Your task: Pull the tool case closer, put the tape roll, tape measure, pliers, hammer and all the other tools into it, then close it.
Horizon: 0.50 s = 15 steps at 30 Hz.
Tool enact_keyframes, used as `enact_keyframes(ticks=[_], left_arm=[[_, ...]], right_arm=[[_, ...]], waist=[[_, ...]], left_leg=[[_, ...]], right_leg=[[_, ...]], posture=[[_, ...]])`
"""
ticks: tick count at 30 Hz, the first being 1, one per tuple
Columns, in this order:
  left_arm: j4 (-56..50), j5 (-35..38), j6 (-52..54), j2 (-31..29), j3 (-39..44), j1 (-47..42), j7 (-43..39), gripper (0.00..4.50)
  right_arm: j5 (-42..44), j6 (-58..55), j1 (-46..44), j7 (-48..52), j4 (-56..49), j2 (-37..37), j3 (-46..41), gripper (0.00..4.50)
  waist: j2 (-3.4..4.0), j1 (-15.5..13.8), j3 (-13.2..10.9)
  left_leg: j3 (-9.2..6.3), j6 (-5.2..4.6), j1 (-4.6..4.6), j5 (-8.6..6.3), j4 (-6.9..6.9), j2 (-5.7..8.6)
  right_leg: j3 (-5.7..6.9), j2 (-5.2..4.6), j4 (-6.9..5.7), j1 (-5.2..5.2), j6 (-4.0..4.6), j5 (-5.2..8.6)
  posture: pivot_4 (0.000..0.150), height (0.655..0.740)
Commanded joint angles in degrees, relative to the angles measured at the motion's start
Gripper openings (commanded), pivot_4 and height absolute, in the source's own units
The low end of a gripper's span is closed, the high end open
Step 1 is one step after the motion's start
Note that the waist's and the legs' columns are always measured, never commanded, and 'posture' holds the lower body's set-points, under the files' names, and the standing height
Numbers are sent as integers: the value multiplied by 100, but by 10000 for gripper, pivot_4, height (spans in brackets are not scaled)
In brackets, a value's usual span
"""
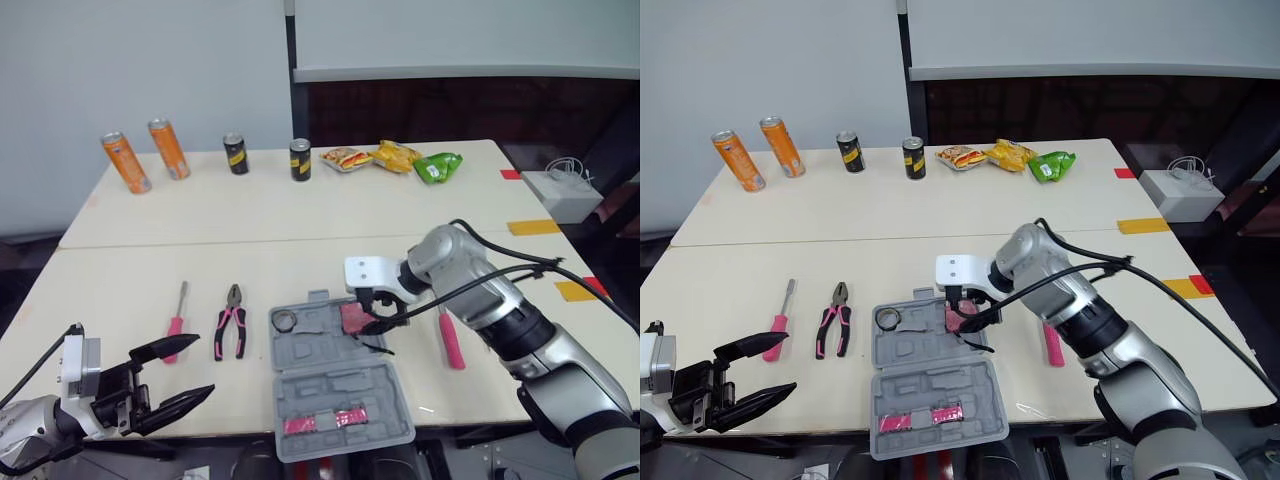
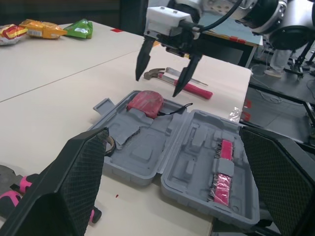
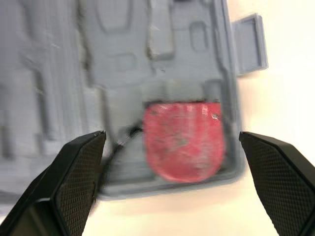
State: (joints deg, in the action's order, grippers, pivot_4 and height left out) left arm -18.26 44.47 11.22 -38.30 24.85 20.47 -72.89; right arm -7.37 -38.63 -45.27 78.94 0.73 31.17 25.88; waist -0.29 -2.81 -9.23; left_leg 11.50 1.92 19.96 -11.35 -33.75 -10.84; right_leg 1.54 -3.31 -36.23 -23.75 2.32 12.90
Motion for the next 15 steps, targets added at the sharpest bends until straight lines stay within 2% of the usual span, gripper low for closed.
enact_keyframes(ticks=[1,3,8,15], left_arm=[[-56,30,-100,39,28,-74,-14,45000],[-43,26,-102,52,5,-103,-20,45000],[7,13,-97,61,-71,-187,-41,45000],[-1,1,-81,33,-56,-222,-40,45000]], right_arm=[[796,853,567,-875,76,-384,-1228,44871],[953,1073,830,-1042,225,-439,-1421,44871],[1142,1908,1343,-1494,804,-666,-1612,31233],[1174,2457,1535,-1758,975,-731,-1554,31233]], waist=[[2,-3,-1],[3,-10,-1],[0,-9,0],[2,-3,-1]], left_leg=[[1,0,-1,0,0,-3],[5,1,-2,1,0,-5],[6,1,3,0,0,-3],[4,1,3,0,4,-5]], right_leg=[[0,3,0,-2,3,-2],[-3,5,-1,-4,5,-3],[-2,5,9,-2,5,-3],[-1,7,8,-5,5,-3]], posture=[[1500,7400],[1500,7400],[1500,7400],[1500,7400]])
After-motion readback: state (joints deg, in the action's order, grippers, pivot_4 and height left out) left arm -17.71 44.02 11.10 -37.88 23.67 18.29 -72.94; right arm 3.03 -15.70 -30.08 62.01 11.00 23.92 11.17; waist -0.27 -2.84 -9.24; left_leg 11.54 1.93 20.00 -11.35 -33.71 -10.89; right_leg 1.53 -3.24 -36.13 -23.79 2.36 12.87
